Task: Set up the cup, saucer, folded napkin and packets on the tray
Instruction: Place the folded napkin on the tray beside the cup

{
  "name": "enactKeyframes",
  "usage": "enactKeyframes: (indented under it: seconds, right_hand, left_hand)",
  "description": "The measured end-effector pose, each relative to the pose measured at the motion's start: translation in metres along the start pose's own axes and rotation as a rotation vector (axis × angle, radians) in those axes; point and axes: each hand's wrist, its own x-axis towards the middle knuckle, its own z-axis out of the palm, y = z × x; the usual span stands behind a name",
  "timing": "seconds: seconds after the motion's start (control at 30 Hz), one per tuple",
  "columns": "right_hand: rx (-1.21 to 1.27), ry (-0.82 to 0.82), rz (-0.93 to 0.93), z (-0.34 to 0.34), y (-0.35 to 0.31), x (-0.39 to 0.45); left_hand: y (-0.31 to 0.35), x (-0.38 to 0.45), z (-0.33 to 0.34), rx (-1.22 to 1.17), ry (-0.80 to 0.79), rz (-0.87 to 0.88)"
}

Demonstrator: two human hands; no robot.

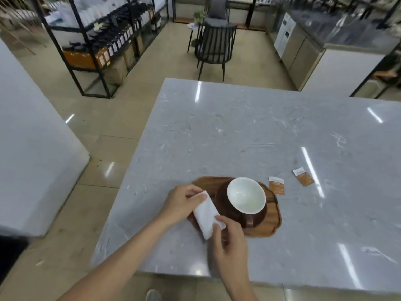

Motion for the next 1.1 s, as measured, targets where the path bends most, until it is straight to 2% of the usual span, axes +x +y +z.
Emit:
enactKeyframes:
  seconds: [0.13,0.23,0.3,0.4,0.47,0.53,0.67,0.83,1.1]
  right_hand:
    - [-0.145,0.101,-0.056,0.027,-0.005,-0.003]
    - [-0.312,0.104,-0.035,0.046,0.0,-0.01]
    - [-0.454,0.148,-0.025,0.056,0.003,-0.015]
    - [-0.578,0.226,-0.052,0.067,0.009,-0.018]
    - [-0.621,0.265,-0.069,0.071,0.014,-0.019]
    - [-0.64,0.284,-0.078,0.071,0.015,-0.02]
    - [-0.63,0.301,-0.136,0.07,0.016,-0.024]
    - [-0.586,0.31,-0.308,0.071,0.019,-0.021]
    - [-0.635,0.328,-0.284,0.069,0.019,-0.017]
  left_hand:
    - [-0.001,0.023,-0.001,0.234,-0.053,0.158]
    - [-0.006,0.031,-0.004,0.257,-0.066,0.245]
    - [-0.01,0.032,-0.007,0.302,-0.074,0.375]
    - [-0.014,0.034,-0.009,0.46,0.0,0.643]
    - [-0.019,0.032,-0.008,0.51,0.07,0.751]
    - [-0.03,0.027,-0.006,0.55,0.072,0.767]
    - [-0.053,0.016,-0.009,0.735,-0.096,0.697]
    - [-0.056,0.018,-0.018,0.854,-0.257,0.631]
    - [-0.051,0.031,-0.017,0.933,-0.376,0.63]
